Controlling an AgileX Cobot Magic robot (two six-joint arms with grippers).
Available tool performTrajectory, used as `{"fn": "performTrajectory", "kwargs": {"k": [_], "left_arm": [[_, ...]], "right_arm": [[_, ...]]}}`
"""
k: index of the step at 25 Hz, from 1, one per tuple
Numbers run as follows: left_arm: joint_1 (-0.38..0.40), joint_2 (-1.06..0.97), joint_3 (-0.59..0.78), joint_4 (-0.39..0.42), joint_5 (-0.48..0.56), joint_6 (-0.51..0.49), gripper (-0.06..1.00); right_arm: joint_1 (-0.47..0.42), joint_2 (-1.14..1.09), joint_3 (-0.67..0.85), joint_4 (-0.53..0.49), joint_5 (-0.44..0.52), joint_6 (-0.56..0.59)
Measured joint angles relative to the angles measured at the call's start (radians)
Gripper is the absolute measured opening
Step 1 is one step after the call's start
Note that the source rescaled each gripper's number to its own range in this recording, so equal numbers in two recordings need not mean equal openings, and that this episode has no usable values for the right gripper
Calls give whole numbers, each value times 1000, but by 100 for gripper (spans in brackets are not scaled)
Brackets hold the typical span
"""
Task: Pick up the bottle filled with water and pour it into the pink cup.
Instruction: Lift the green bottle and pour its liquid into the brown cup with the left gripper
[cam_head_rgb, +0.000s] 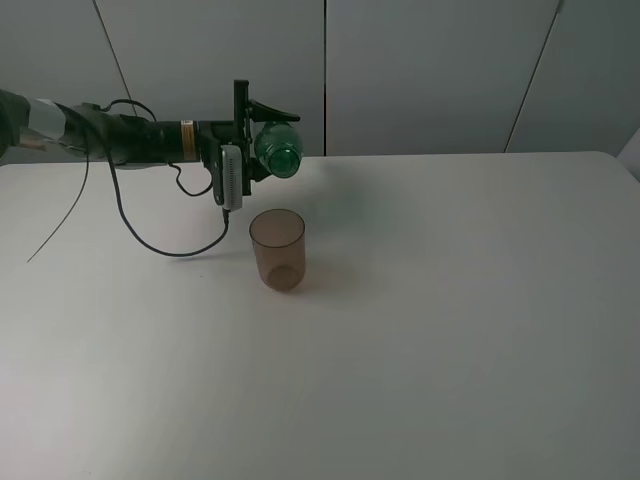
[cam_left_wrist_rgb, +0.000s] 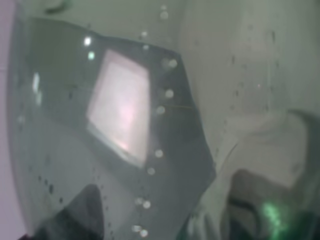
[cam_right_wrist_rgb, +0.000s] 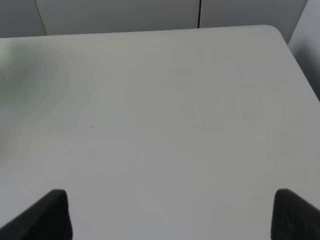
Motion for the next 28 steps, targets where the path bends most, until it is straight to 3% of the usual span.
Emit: {"fn": "performTrajectory", "kwargs": {"k": [7,28], "left_arm": [[0,0,0,24,-2,53,0],[0,-111,53,136,-6,90,0]], "right_arm": [[0,0,0,0,0,0],[0,0,0,0,0,0]]}}
